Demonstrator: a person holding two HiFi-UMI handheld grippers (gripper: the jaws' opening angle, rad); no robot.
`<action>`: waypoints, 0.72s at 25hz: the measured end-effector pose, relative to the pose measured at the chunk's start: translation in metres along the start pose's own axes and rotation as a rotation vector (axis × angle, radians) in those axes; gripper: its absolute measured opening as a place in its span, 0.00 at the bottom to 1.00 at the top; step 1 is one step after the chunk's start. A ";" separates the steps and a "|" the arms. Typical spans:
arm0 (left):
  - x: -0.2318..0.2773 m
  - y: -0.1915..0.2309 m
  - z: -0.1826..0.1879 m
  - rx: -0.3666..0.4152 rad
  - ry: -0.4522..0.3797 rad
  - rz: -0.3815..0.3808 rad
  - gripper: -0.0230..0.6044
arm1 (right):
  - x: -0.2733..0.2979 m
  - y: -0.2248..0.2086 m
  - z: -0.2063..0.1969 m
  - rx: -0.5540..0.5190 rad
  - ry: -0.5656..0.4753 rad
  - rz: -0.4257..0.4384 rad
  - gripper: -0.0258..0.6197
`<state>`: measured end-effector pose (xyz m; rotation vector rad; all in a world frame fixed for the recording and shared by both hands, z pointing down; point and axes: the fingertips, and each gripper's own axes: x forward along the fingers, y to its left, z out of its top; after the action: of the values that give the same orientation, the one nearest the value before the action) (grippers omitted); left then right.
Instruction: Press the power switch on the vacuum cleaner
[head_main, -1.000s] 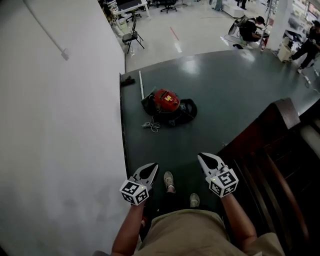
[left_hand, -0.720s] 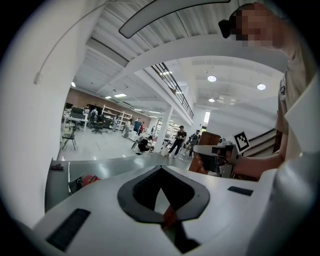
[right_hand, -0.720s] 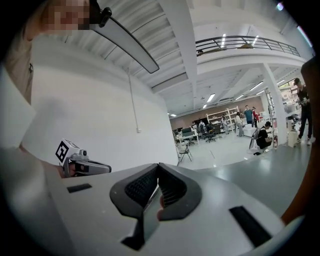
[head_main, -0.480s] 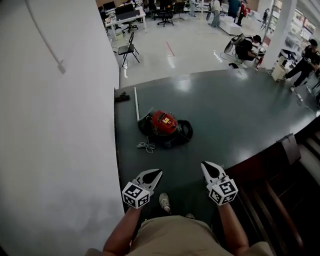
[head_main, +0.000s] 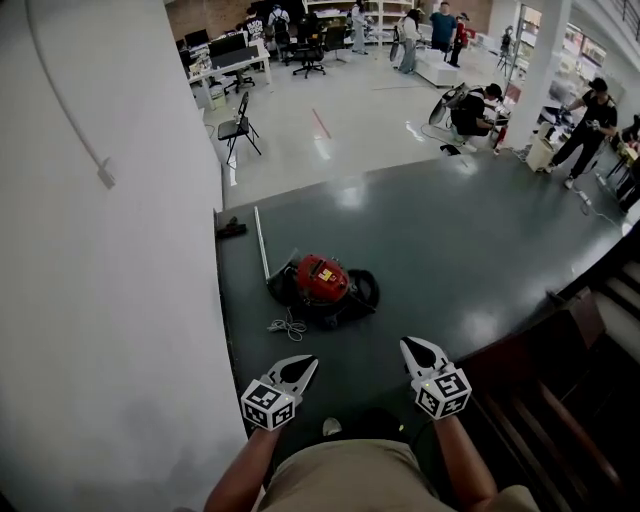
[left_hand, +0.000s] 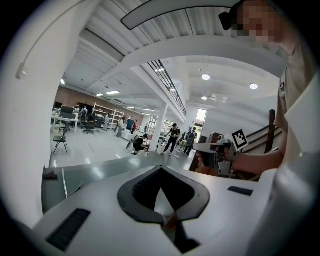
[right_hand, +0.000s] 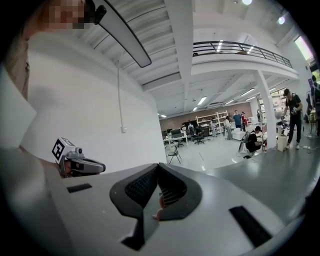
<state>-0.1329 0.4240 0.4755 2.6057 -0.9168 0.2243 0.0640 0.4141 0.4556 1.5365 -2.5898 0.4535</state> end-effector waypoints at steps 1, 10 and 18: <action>0.005 0.005 0.003 -0.003 0.001 0.002 0.04 | 0.005 -0.004 0.002 0.009 -0.003 -0.006 0.06; 0.074 0.050 0.022 -0.064 0.008 0.033 0.04 | 0.062 -0.075 0.014 0.043 0.015 -0.024 0.06; 0.146 0.079 0.069 -0.090 -0.022 0.080 0.04 | 0.118 -0.148 0.048 0.025 -0.005 0.024 0.06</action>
<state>-0.0670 0.2566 0.4736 2.4964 -1.0166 0.1712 0.1385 0.2342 0.4679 1.5176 -2.6191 0.4865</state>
